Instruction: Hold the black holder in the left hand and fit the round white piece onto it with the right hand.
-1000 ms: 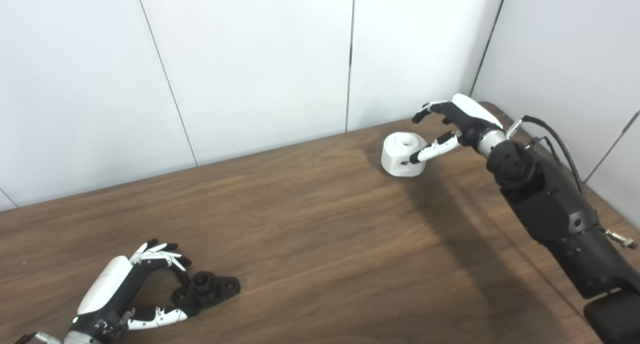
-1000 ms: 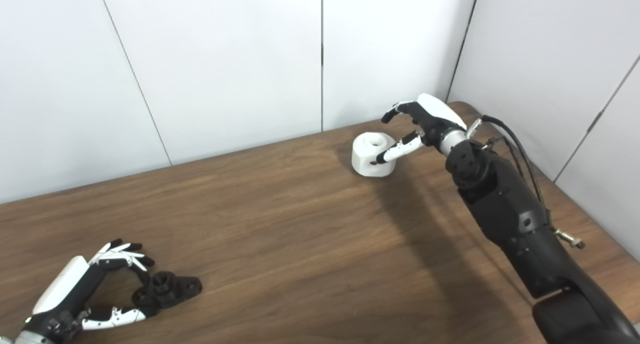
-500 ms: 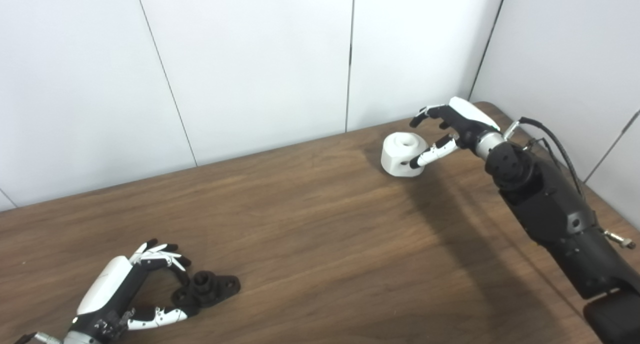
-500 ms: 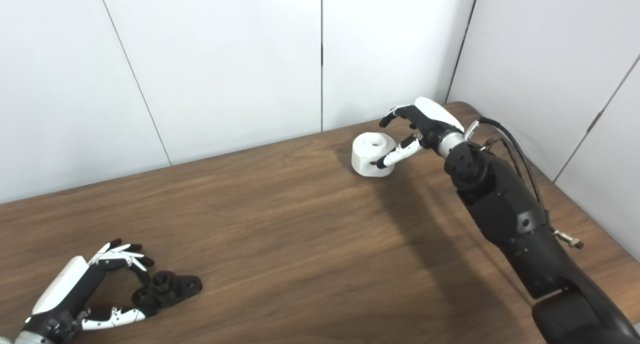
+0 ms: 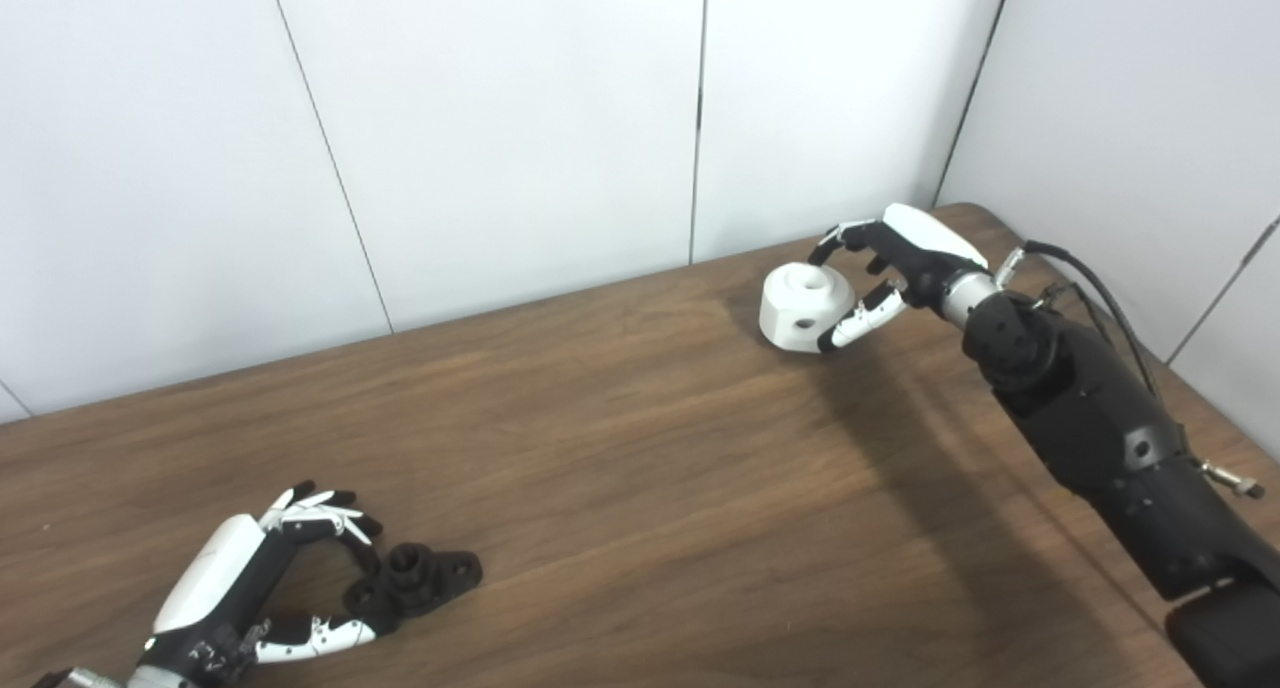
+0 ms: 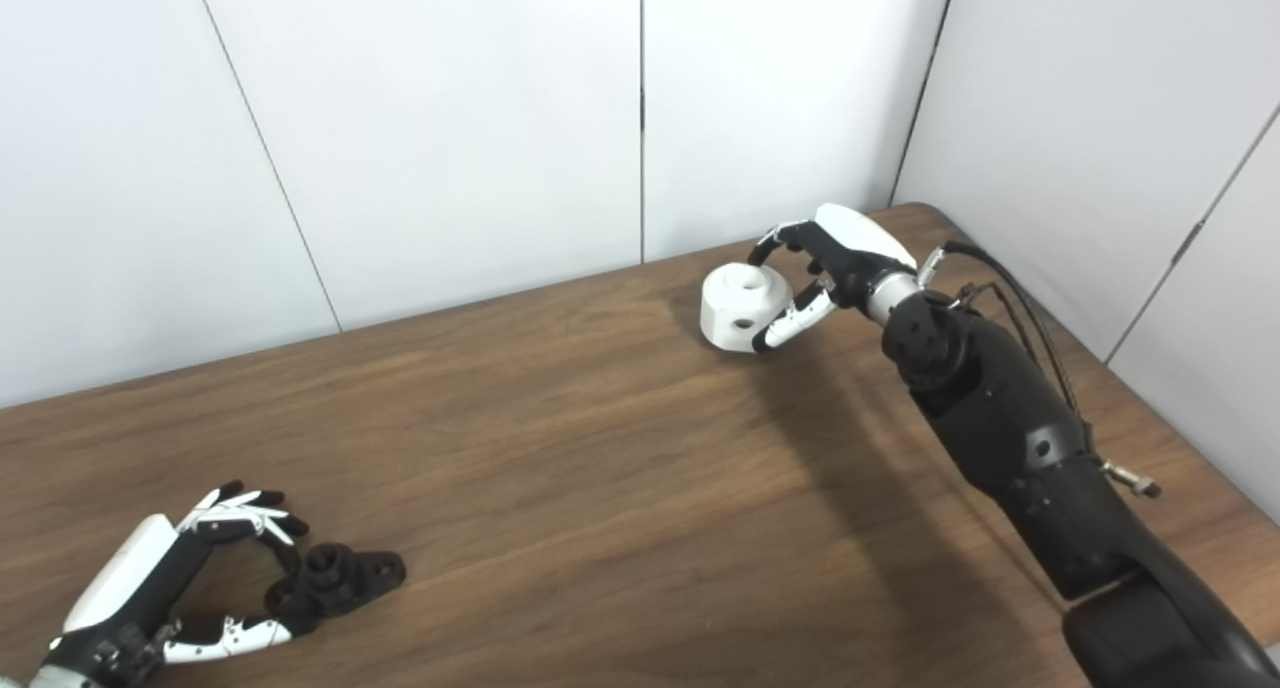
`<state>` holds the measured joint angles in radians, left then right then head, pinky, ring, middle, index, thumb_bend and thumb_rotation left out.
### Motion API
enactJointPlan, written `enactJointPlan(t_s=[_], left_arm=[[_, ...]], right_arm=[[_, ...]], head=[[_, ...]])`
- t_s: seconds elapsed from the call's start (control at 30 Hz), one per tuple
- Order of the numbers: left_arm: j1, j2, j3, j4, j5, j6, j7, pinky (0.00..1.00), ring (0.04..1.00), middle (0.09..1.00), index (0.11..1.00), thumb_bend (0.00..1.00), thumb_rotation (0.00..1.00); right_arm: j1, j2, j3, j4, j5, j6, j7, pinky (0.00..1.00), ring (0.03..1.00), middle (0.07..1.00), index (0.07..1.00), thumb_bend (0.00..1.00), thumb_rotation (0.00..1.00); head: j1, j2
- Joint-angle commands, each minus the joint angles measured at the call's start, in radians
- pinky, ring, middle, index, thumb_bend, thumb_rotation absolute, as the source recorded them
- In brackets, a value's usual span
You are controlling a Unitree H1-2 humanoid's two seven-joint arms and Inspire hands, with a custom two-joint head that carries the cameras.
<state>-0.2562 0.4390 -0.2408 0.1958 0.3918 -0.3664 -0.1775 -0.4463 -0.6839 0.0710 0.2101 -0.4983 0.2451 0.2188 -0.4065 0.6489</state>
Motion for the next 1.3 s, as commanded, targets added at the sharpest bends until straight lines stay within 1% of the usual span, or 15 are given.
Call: enactJointPlan(t_s=[0.0,0.17,0.43,0.63,0.73,0.83,0.97,1.13,1.27], left_arm=[[0.004,0.015,0.0,-0.018,0.006,0.002,-0.019,1.0,0.873,0.696,0.485,0.52,0.04],[0.006,0.015,0.0,-0.019,0.01,-0.004,-0.016,0.99,0.87,0.694,0.484,0.52,0.04],[0.013,0.015,0.002,-0.027,0.012,-0.005,-0.013,0.99,0.871,0.691,0.484,0.52,0.04],[0.014,0.017,0.006,-0.023,0.008,0.0,-0.016,0.99,0.873,0.691,0.484,0.52,0.04],[0.008,0.016,0.005,-0.012,0.009,-0.003,-0.015,0.99,0.872,0.692,0.484,0.52,0.04],[-0.003,0.014,0.002,0.016,0.011,-0.028,-0.006,0.98,0.866,0.69,0.484,0.52,0.04],[-0.01,0.011,0.001,0.02,0.012,-0.024,-0.011,0.99,0.869,0.693,0.484,0.52,0.04],[-0.016,0.007,0.0,0.023,0.011,-0.023,-0.013,0.99,0.871,0.695,0.484,0.52,0.04],[-0.019,0.006,0.0,0.024,0.014,-0.016,-0.014,0.99,0.87,0.695,0.484,0.52,0.04]], right_arm=[[-0.038,-0.021,-0.005,-0.011,-0.012,-0.004,-0.018,0.77,0.89,0.89,0.7,0.87,0.19],[-0.04,-0.021,0.004,-0.016,-0.027,0.005,-0.018,0.8,0.913,0.887,0.7,0.84,0.2],[-0.045,-0.004,0.001,0.02,-0.024,-0.022,-0.051,0.85,0.939,0.876,0.68,0.79,0.21],[-0.051,-0.007,0.002,0.005,-0.024,-0.019,-0.052,0.86,0.94,0.881,0.682,0.78,0.22],[-0.051,-0.01,-0.01,-0.007,-0.011,-0.017,-0.05,0.88,0.942,0.882,0.685,0.79,0.23],[-0.04,-0.007,-0.041,-0.026,0.016,-0.033,-0.072,0.87,0.928,0.869,0.67,0.81,0.21],[-0.037,-0.005,-0.059,-0.051,0.014,-0.012,-0.073,0.86,0.926,0.868,0.672,0.82,0.23],[-0.035,-0.009,-0.058,-0.064,-0.004,-0.006,-0.079,0.85,0.92,0.865,0.666,0.8,0.25],[-0.034,-0.007,-0.06,-0.058,-0.003,-0.026,-0.091,0.81,0.899,0.861,0.661,0.8,0.25]], head=[[0.0,0.001],[0.002,0.0],[0.005,0.002],[-0.006,-0.002],[-0.007,-0.004],[-0.014,-0.007],[-0.019,-0.01],[-0.02,-0.014],[-0.018,-0.013]])
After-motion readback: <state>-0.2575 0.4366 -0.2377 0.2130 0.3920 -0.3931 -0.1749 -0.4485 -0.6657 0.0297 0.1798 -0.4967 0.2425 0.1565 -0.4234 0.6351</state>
